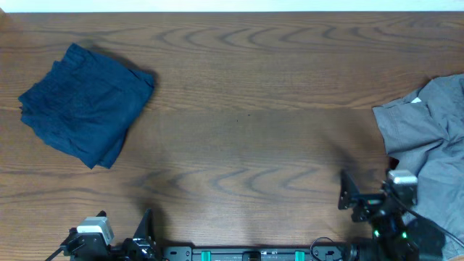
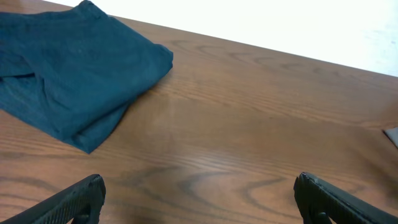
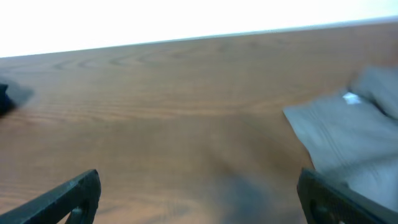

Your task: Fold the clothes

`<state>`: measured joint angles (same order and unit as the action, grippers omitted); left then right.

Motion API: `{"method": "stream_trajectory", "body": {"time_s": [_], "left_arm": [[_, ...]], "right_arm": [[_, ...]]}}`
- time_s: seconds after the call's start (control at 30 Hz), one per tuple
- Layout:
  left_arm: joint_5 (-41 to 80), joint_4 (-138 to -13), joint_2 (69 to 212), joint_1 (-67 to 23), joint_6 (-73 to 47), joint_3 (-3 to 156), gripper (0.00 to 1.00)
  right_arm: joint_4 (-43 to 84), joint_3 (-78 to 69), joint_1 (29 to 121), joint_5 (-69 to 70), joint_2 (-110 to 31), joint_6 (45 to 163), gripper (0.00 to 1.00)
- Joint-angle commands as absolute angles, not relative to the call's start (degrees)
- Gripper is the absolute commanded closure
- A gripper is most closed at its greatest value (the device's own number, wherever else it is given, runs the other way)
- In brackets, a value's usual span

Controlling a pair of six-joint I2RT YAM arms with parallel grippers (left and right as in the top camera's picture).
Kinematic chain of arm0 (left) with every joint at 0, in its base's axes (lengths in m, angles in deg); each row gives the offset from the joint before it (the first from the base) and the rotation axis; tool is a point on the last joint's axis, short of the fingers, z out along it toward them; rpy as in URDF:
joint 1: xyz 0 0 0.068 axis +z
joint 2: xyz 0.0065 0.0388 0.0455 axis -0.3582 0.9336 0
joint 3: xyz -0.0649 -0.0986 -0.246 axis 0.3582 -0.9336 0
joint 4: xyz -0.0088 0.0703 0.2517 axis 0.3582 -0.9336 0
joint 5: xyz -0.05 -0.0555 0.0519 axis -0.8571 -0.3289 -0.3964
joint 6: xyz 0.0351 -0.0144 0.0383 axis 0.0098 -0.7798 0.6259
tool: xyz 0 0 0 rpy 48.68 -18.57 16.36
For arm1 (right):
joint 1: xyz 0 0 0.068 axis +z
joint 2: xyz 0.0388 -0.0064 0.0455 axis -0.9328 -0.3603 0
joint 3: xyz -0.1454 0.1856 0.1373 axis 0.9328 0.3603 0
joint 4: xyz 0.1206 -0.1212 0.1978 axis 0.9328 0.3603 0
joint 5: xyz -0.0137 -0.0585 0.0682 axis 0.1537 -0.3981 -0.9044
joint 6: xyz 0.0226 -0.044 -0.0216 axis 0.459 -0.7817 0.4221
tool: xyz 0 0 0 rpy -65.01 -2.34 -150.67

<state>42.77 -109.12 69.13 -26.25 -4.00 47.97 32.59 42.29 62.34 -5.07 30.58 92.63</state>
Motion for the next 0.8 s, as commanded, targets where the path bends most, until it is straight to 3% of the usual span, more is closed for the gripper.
{"method": "stream_trajectory", "body": {"time_s": [0.0,0.3,0.6,0.77], "left_arm": [[43.18,-109.14,69.39,-26.12,-3.68,47.75,0.02],[43.20,-109.14,69.39,-26.12,-3.68,47.75,0.02],[43.20,-109.14,69.39,-26.12,-3.68,47.75,0.02],[43.18,-109.14,69.39,-26.12,-3.68,47.75,0.02]], "right_arm": [[26.65,48.13,65.20,-9.66,31.02,88.11,0.01],[7.83,59.10,72.30,-0.65,31.04,88.11,0.01],[-9.15,69.07,73.07,2.23,31.06,85.40,0.01],[-8.78,68.92,72.92,2.32,31.06,82.97,0.01]]}}
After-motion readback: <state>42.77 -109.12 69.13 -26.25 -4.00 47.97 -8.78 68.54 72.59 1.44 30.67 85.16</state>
